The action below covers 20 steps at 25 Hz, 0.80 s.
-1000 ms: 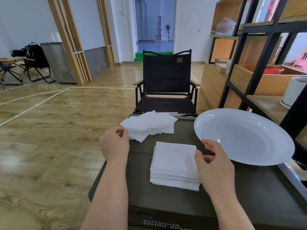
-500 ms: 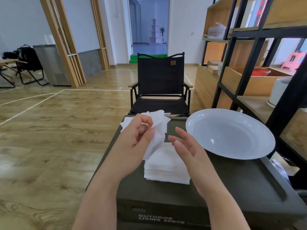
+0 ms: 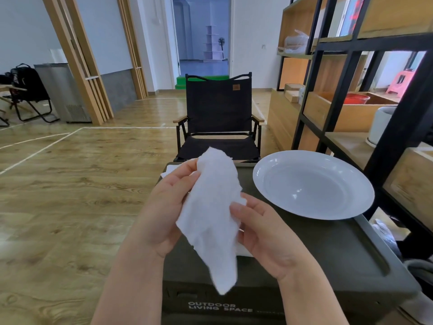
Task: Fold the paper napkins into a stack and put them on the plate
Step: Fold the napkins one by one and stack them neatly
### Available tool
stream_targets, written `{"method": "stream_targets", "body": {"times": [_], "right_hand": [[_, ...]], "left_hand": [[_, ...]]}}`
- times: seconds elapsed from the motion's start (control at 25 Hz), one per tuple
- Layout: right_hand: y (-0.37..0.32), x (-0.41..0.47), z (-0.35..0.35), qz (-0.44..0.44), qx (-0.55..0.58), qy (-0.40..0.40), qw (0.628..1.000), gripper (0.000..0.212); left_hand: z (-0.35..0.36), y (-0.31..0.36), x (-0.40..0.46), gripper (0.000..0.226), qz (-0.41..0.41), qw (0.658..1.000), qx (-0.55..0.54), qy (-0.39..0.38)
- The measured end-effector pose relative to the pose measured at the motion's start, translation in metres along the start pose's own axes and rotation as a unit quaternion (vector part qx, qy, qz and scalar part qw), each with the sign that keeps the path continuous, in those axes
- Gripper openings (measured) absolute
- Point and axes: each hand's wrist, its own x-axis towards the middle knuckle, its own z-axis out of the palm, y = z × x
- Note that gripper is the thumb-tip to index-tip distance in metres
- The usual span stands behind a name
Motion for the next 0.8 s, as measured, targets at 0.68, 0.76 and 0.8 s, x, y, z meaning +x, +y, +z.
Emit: {"method": "stream_targets", "body": {"times": [0.68,0.76,0.8], "right_hand": [[0.002,0.003,-0.015,-0.188,-0.272,0.321,0.887,0.014],[0.001,0.003,-0.018,-0.211,-0.306,0.338,0.865,0.012],[0.0,0.002,-0.018,-0.227,-0.316,0.339,0.856,0.011]], "left_hand": [[0.005,-0.018,0.005,0.043,0.132,0.94,0.292,0.113],[0.0,-0.019,0.006,0.038,0.156,0.928,0.315,0.122],[-0.002,-0.019,0.007,0.033,0.163,0.923,0.324,0.131]]}}
